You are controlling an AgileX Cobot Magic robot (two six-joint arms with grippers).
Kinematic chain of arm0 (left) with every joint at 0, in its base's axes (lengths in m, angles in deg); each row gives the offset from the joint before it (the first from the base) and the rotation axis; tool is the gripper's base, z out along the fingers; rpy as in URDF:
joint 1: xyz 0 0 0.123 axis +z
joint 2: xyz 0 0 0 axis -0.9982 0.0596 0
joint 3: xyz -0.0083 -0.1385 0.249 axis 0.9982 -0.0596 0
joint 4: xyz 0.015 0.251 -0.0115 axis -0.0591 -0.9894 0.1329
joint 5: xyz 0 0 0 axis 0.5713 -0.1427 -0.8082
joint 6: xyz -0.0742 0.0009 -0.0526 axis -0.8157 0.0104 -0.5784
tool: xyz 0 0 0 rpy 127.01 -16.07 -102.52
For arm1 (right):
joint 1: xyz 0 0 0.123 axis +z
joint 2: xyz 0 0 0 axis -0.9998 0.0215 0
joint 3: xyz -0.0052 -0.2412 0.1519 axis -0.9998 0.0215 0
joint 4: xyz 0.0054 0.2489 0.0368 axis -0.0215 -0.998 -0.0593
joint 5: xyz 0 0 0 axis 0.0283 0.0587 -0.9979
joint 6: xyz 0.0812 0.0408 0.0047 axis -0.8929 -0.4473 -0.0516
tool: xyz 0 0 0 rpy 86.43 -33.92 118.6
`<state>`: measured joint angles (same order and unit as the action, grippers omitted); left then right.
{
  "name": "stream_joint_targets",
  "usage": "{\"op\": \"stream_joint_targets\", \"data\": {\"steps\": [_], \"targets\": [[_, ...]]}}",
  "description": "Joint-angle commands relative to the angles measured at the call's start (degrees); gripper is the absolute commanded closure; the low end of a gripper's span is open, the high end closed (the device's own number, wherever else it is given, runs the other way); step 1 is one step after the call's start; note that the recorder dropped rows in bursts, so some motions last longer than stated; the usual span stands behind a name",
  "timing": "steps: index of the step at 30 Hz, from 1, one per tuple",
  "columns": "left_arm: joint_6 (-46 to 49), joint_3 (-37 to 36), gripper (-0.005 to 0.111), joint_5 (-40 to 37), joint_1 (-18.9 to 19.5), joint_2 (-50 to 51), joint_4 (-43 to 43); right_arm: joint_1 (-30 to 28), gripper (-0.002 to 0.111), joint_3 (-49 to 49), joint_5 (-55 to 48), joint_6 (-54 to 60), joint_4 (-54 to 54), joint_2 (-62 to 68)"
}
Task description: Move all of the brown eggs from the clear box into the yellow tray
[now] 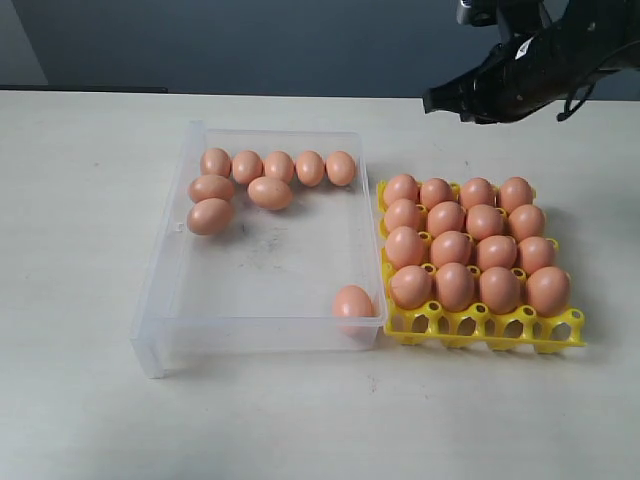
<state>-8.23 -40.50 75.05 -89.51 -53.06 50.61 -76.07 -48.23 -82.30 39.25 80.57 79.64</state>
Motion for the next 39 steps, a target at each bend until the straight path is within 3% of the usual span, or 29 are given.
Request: {"op": "stream_joint_targets", "data": {"steps": [1, 10, 18, 21, 24, 33, 39], "targets": [[-0.17, 0.04, 0.106, 0.84, -0.03, -0.02, 0.0, 0.09, 0.109, 6.63, 3.56, -0.11, -3.21, -5.44], [-0.17, 0.04, 0.106, 0.84, -0.03, -0.02, 0.0, 4.95, 0.109, 26.5, 11.94, -0.11, -4.67, -22.04], [-0.17, 0.04, 0.106, 0.84, -0.03, -0.02, 0.0, 5.74, 0.109, 34.88, 20.25, -0.11, -6.14, -32.35], [-0.17, 0.04, 0.106, 0.84, -0.03, -0.02, 0.0, 5.74, 0.109, 34.88, 18.67, -0.11, -7.16, -26.35], [-0.17, 0.04, 0.106, 0.84, -0.03, -0.02, 0.0, 5.74, 0.109, 34.61, 24.08, -0.11, -7.39, -22.56], [-0.17, 0.04, 0.106, 0.84, -0.03, -0.02, 0.0, 4.3, 0.109, 16.43, 21.04, -0.11, -6.77, -1.14], [-0.17, 0.04, 0.106, 0.84, -0.03, -0.02, 0.0, 3.95, 0.109, 13.67, 20.25, -0.11, -6.24, 4.17]]}}
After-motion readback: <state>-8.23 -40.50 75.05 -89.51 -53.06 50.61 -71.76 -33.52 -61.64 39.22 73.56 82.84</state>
